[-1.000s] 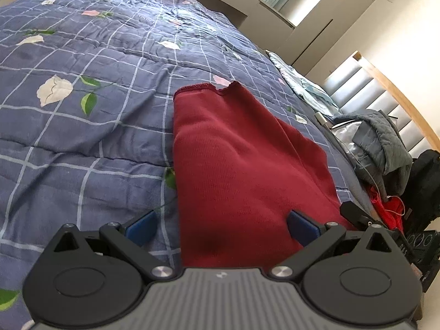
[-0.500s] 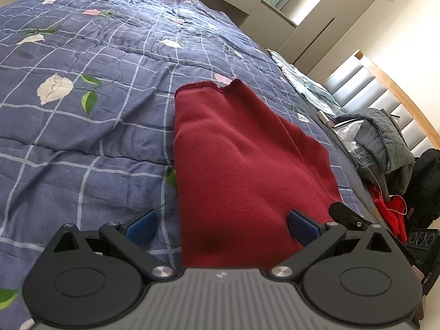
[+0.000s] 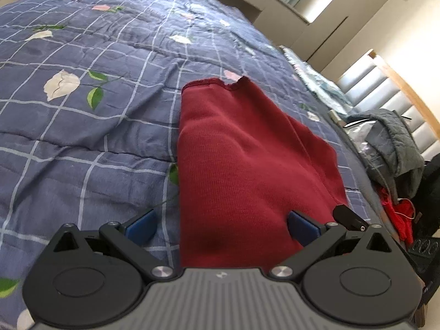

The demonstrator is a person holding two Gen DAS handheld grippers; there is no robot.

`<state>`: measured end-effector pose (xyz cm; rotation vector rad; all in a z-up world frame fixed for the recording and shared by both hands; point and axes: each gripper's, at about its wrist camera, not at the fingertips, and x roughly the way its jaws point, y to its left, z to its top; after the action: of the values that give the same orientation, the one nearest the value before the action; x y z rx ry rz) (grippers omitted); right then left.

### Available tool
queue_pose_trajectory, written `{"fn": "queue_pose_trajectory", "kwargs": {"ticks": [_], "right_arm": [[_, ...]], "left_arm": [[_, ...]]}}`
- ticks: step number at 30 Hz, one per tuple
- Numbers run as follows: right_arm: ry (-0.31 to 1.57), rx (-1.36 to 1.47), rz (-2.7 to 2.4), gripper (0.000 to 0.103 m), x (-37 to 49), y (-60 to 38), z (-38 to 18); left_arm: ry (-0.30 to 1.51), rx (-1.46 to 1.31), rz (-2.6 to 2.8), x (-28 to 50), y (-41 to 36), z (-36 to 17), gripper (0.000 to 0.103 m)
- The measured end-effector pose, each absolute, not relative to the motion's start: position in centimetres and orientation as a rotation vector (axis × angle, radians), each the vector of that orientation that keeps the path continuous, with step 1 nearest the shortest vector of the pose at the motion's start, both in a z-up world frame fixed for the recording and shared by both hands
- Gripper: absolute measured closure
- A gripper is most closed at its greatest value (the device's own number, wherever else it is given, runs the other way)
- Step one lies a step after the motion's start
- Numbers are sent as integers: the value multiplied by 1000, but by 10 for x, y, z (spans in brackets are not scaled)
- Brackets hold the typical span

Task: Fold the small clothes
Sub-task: 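Bring both open grippers down to the edge of the red shirt bundle, then pinch the red shirt edge with the left gripper while the right gripper pinches it too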

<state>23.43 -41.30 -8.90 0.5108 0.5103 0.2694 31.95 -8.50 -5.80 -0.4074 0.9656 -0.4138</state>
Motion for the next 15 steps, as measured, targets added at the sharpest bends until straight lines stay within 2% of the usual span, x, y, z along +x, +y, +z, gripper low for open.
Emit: {"fn": "queue_pose_trajectory", "kwargs": {"ticks": [4,7,9,13,15], "right_arm": [[514,501,253,23,233,-412,-89],[517,498,243,26,234,-412,-89],[521,487,229,30,234,-411,-89],[527,453,209,36,234,-406,-88],[533,440,209,46,234,-404,-88]], "left_arm": [[1011,-410,-355,321,-91,-53,2],[1019,-394,-334,318,-96,-48,8],[1019,-391,-330,316,-99,-44,16],[1011,-350,-313,312,-107,-35,26],[998,-305,-307,308,-112,-28,35]]}}
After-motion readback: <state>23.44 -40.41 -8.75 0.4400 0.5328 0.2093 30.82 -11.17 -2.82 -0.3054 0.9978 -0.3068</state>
